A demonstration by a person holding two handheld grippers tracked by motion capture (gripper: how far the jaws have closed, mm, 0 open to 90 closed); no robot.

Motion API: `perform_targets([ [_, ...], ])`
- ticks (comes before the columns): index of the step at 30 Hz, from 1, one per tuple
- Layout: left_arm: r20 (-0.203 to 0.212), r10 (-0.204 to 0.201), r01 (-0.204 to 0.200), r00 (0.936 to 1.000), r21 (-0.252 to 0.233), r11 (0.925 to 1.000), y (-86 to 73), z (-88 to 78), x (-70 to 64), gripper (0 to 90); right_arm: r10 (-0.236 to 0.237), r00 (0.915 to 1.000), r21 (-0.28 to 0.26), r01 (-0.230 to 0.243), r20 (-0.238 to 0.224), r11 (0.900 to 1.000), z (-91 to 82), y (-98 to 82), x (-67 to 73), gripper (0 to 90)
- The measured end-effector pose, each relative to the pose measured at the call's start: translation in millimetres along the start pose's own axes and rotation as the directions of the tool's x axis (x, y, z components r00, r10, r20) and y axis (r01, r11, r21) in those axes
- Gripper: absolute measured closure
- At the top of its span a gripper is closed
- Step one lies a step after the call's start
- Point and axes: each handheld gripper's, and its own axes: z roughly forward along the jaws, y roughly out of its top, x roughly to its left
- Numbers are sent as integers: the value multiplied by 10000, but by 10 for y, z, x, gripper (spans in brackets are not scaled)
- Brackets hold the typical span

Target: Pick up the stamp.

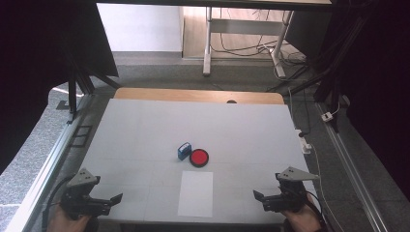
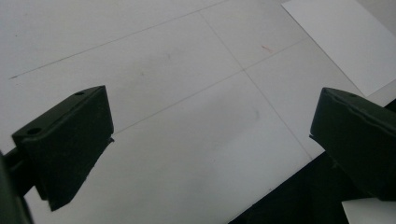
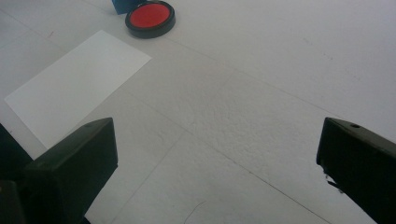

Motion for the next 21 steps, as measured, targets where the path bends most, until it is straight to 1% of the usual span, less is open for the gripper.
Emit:
perform_targets([
  [4, 66, 2, -1, 10000, -79, 10000, -1, -3, 8, 0, -14, 10000, 40, 14, -72, 10000, 1, 3, -2, 0],
  [5, 151, 5, -3, 9999, -127, 9999, 1, -6, 23, 0, -16, 10000, 46, 17, -89, 10000, 1, 3, -3, 0],
  [8, 217, 9, -5, 9998, -155, 9999, 5, -1, 27, 0, -15, 9999, 57, 16, -117, 10000, -1, 2, -4, 0],
  [14, 229, 213, -216, 9995, 117, 9997, 21, 28, 4, 0, -23, 9998, 112, 26, -219, 9999, 6, 5, -4, 0],
  [19, 252, 202, -206, 9995, 158, 9997, 24, 34, 3, 0, -58, 9997, 134, 61, -246, 9999, 6, 4, -2, 0],
  [21, 372, 153, -159, 9992, 149, 9998, 24, 31, 16, 0, -49, 9997, 125, 52, -252, 9999, 8, 4, 1, 0],
])
